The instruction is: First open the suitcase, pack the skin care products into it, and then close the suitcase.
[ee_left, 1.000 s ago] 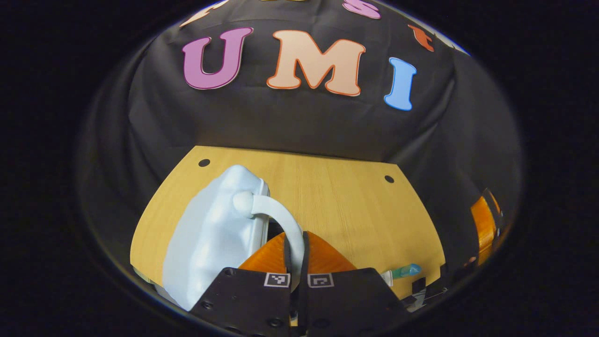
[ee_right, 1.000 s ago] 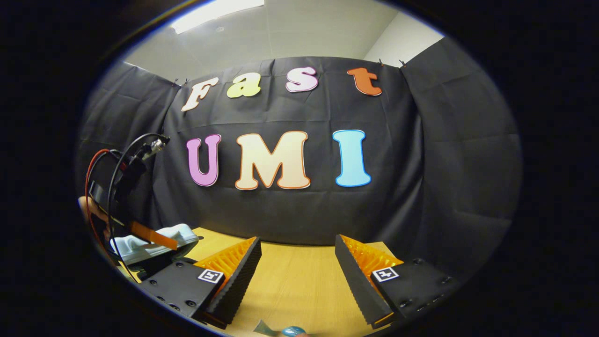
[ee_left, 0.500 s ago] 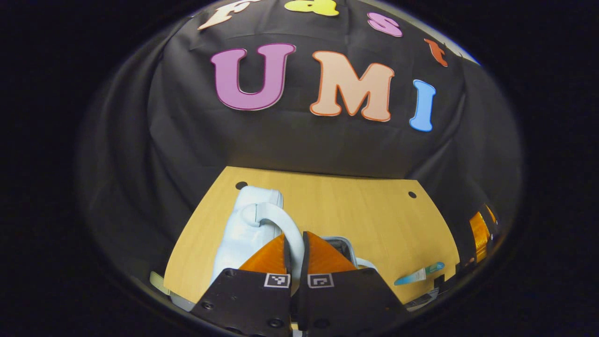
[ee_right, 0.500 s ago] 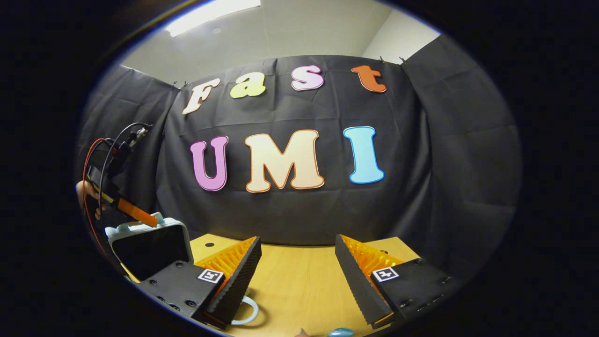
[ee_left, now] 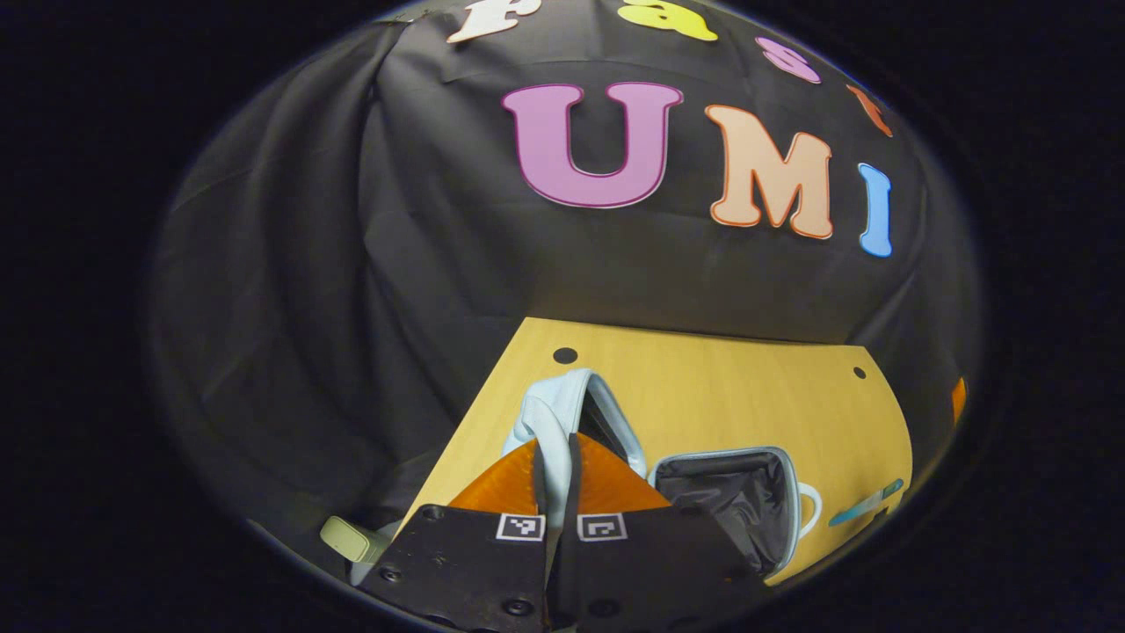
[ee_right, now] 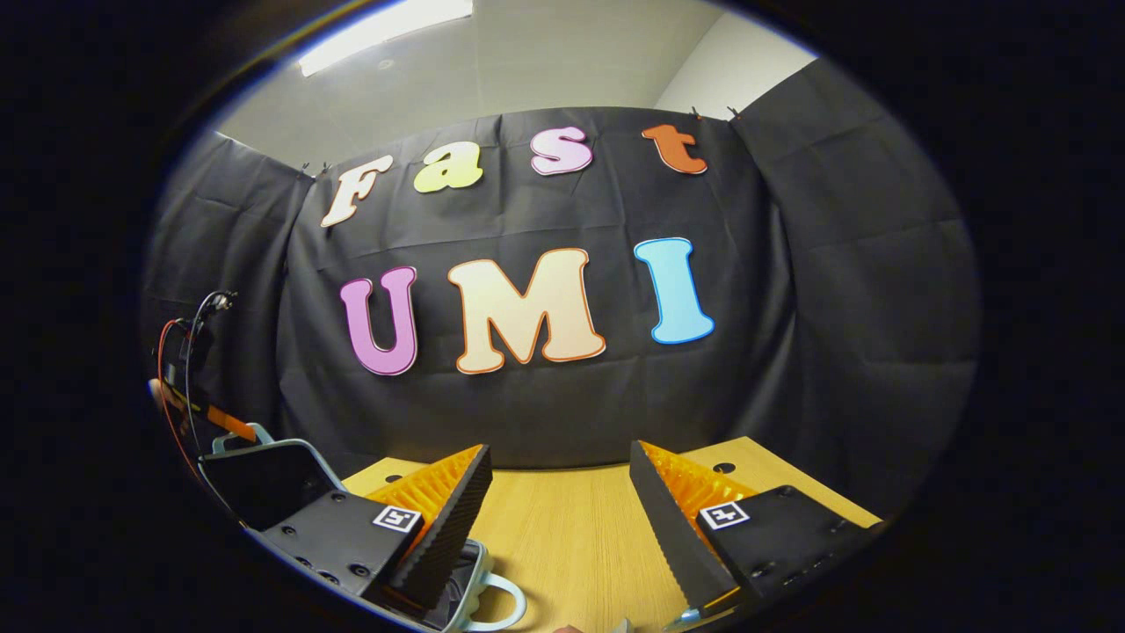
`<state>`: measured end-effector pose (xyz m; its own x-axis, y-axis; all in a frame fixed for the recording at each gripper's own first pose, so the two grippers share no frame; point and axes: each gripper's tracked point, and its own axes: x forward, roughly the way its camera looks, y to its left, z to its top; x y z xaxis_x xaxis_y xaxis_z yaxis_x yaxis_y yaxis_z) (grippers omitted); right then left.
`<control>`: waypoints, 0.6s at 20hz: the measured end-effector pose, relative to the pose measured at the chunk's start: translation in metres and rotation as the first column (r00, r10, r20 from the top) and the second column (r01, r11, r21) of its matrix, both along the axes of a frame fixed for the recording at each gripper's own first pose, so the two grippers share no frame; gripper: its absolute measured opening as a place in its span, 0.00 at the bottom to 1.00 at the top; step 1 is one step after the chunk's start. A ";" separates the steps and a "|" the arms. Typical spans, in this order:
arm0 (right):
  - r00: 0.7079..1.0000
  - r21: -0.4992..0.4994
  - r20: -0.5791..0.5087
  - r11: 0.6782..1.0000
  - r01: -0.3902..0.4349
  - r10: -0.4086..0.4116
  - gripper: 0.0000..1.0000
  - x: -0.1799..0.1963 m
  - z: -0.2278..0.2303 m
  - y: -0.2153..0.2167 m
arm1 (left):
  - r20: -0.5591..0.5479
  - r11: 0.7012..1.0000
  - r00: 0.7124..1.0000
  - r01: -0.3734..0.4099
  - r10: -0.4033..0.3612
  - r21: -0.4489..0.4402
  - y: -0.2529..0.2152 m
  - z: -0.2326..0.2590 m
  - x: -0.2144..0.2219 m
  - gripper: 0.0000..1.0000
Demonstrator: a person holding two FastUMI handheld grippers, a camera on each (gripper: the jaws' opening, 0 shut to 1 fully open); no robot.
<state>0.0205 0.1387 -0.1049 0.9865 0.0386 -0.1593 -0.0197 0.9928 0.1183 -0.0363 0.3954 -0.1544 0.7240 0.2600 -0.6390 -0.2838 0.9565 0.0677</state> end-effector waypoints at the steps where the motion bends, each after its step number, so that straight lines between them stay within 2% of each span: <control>1: 1.000 -0.007 -0.004 1.000 0.006 -0.006 0.99 0.000 0.000 0.000 | 0.002 1.000 1.000 -0.019 0.019 -0.013 0.012 -0.003 -0.002 0.00; 4: 1.000 0.003 -0.021 1.000 0.023 -0.023 0.98 -0.001 -0.004 -0.003 | -0.023 0.994 0.993 -0.112 0.112 0.000 0.056 -0.021 -0.014 0.00; 8: 0.998 -0.005 -0.055 0.999 0.041 -0.041 0.95 0.000 -0.014 -0.009 | -0.053 0.983 0.983 -0.177 0.174 -0.055 0.088 -0.048 -0.026 0.00; 11: 0.997 -0.034 -0.058 0.998 0.043 -0.045 0.98 0.000 -0.013 -0.011 | -0.100 0.972 0.972 -0.221 0.213 -0.076 0.107 -0.079 -0.035 0.00; 12: 0.997 -0.047 -0.060 0.998 0.044 -0.047 0.95 0.001 -0.013 -0.012 | -0.112 0.969 0.968 -0.234 0.225 -0.077 0.113 -0.089 -0.038 0.00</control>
